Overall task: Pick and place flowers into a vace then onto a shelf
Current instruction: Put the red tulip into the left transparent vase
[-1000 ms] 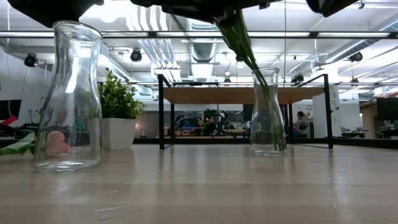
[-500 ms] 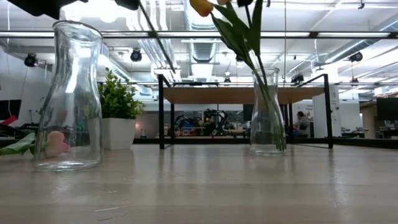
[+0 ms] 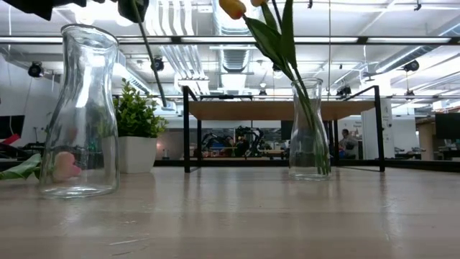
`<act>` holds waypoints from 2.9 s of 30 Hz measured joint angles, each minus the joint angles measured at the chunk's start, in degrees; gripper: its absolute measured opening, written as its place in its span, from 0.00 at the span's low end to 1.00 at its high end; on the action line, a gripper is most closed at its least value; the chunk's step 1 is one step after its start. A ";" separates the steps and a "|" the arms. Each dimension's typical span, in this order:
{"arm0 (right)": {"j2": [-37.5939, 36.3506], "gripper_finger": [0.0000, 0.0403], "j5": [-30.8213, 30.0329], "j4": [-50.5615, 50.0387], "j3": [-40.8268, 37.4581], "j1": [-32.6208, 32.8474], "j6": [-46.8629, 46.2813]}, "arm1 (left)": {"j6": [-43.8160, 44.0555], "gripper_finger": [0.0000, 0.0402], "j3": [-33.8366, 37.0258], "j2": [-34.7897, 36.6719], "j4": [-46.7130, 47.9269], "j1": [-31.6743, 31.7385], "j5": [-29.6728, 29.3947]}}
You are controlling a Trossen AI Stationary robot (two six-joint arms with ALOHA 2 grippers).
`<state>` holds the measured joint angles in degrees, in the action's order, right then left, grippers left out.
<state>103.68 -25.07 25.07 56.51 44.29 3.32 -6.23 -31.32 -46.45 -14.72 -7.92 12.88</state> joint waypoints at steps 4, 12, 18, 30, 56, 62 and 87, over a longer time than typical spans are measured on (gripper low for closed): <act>-0.29 0.37 1.42 2.41 -3.89 0.45 0.70 | -0.68 0.00 0.37 0.90 -0.08 0.00 -3.41; -6.26 0.24 7.64 11.31 -16.44 -4.15 -0.32 | -0.49 0.00 1.72 1.79 -0.07 0.02 -4.74; -16.59 0.19 14.75 22.87 -29.64 -8.91 1.51 | -0.49 0.00 2.82 2.50 -0.16 0.02 -6.67; -35.76 0.17 33.96 32.34 -44.59 -24.45 7.82 | 0.16 0.00 2.96 3.64 0.58 0.09 -7.57; -59.35 0.17 34.11 19.67 -47.17 -41.24 7.65 | 6.31 0.00 -12.98 4.06 19.31 0.13 -16.37; -59.04 0.17 34.11 18.49 -47.17 -41.24 9.05 | 6.41 0.00 -14.79 3.53 21.37 0.11 -16.36; -58.55 0.17 34.07 17.78 -47.10 -41.24 5.87 | 36.76 0.00 -14.40 3.78 20.91 -0.08 -15.94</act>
<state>45.12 8.99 42.85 9.41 3.05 9.19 30.53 -45.71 -42.67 6.20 -8.01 -3.05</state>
